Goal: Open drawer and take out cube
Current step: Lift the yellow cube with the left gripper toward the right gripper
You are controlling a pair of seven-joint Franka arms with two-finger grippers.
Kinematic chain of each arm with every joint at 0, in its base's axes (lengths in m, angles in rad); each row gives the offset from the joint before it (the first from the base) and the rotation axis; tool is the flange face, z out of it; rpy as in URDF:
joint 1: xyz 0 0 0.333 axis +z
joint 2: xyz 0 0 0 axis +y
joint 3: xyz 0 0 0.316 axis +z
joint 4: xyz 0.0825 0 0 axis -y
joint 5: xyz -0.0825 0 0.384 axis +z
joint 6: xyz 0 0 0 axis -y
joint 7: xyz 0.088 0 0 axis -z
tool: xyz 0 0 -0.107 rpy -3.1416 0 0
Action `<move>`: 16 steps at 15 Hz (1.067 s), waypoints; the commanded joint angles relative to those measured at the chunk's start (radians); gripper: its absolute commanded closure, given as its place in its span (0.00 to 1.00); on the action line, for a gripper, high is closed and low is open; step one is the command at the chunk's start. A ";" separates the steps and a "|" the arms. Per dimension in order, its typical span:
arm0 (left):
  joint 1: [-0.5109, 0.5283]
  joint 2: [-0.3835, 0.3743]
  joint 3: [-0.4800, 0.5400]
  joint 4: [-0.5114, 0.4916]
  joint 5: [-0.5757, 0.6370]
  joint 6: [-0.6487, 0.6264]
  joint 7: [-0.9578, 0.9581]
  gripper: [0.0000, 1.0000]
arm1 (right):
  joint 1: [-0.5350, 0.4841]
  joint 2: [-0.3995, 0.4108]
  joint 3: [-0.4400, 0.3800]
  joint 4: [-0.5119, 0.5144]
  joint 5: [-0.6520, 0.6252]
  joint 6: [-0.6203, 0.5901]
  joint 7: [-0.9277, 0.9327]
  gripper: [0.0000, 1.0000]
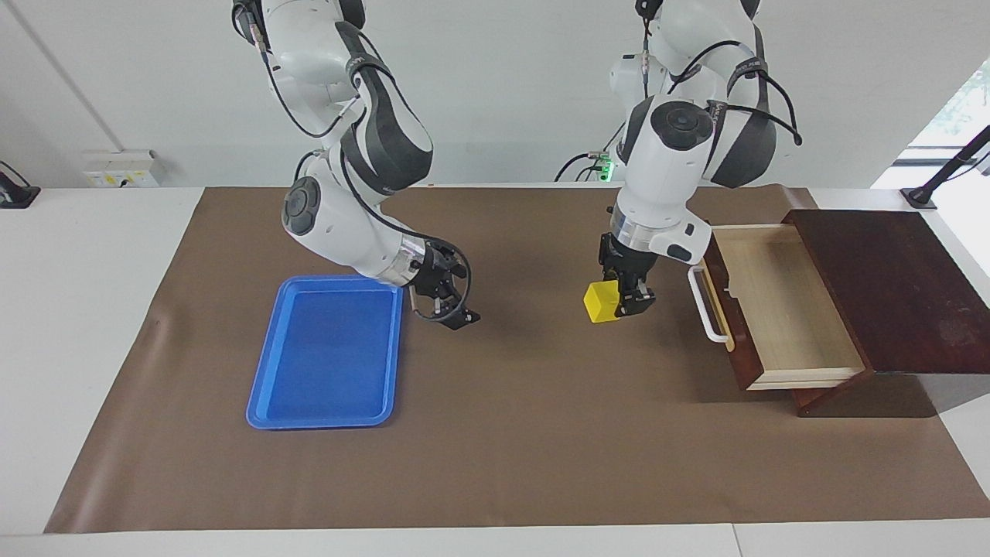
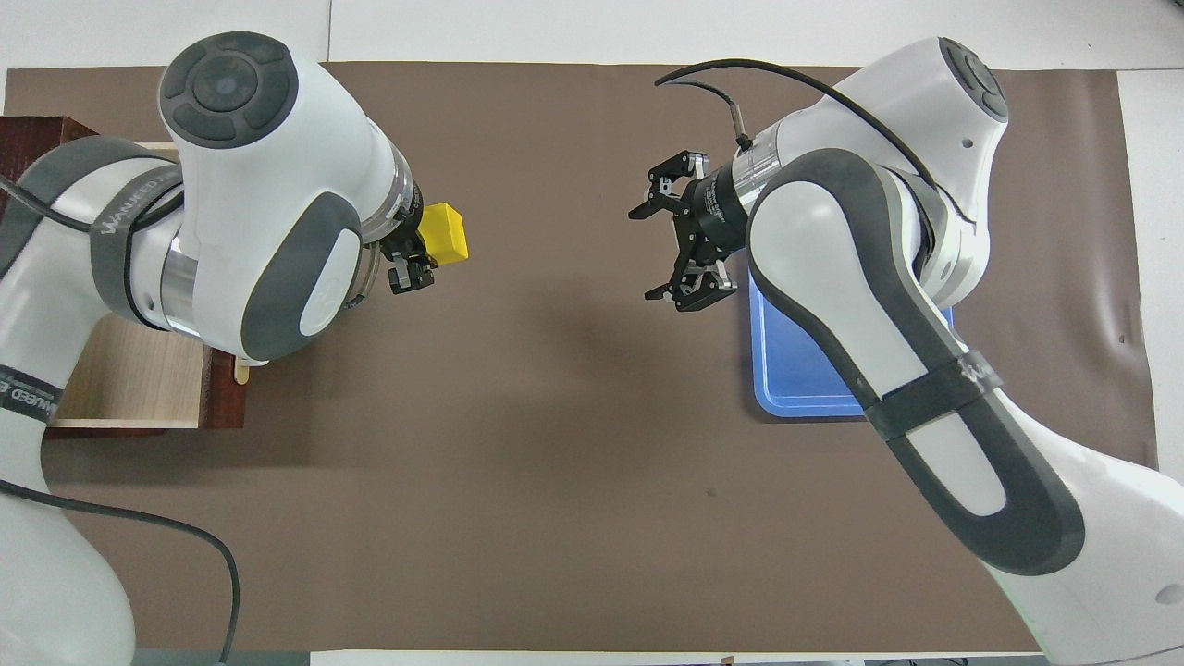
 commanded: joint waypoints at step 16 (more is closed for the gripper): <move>-0.109 0.064 0.022 -0.006 0.021 -0.007 -0.074 1.00 | 0.032 0.135 -0.001 0.077 0.194 0.126 -0.197 0.05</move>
